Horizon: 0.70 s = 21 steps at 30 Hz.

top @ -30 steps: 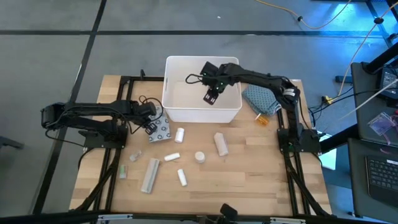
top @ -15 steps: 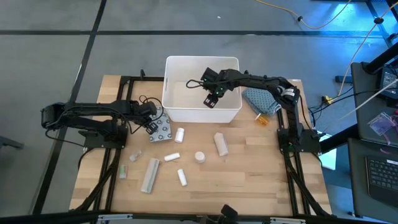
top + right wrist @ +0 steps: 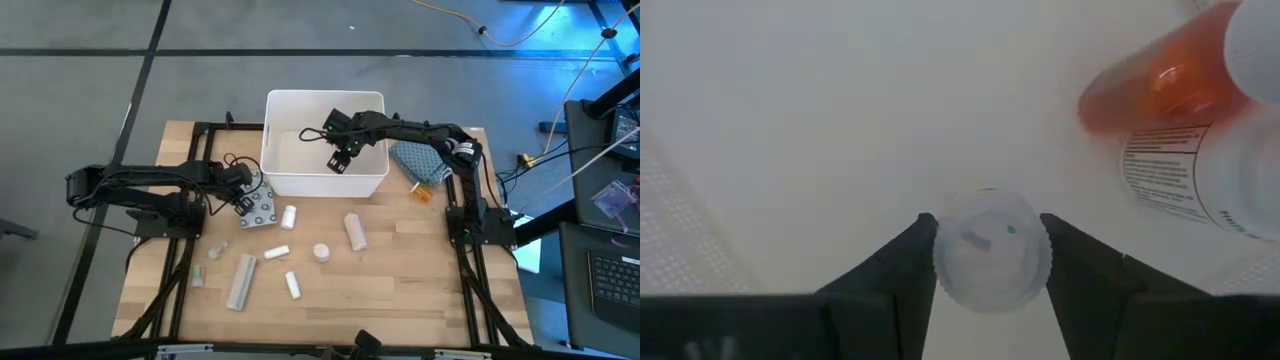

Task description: Pick & place medical supplies in basket/bin

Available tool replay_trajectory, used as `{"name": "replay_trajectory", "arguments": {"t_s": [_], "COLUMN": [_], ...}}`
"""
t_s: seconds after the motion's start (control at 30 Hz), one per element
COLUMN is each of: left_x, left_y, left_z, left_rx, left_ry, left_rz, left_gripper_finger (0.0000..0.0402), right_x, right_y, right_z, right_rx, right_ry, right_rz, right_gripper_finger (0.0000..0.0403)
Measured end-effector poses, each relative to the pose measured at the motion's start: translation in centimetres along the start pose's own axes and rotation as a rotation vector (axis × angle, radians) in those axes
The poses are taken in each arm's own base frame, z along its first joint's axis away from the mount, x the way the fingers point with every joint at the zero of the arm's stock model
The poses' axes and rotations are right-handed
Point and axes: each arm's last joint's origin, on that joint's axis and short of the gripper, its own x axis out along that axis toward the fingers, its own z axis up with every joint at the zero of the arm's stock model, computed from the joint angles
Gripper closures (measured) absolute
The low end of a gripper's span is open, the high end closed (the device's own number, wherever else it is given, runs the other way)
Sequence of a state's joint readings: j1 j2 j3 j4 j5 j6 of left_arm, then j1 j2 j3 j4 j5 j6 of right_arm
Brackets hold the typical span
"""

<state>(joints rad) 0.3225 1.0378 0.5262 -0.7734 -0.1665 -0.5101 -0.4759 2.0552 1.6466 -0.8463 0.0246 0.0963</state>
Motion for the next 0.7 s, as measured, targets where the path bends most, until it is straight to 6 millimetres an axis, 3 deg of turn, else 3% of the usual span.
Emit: {"name": "replay_trajectory", "arguments": {"t_s": [0.53, 0.7], "left_x": [0.0, 0.0], "left_y": [0.0, 0.0], "left_z": [0.0, 0.0], "left_rx": [0.0, 0.0], "left_ry": [0.001, 0.001], "left_rz": [0.0, 0.0], "left_gripper_finger": [0.0394, 0.0399], "right_x": [-0.02, -0.03], "right_y": [0.03, 0.16], "right_z": [-0.01, -0.02], "right_rx": [-0.024, -0.02], "right_ry": [0.003, 0.006], "right_rz": [0.01, 0.046], "right_gripper_finger": [0.0232, 0.0208]}}
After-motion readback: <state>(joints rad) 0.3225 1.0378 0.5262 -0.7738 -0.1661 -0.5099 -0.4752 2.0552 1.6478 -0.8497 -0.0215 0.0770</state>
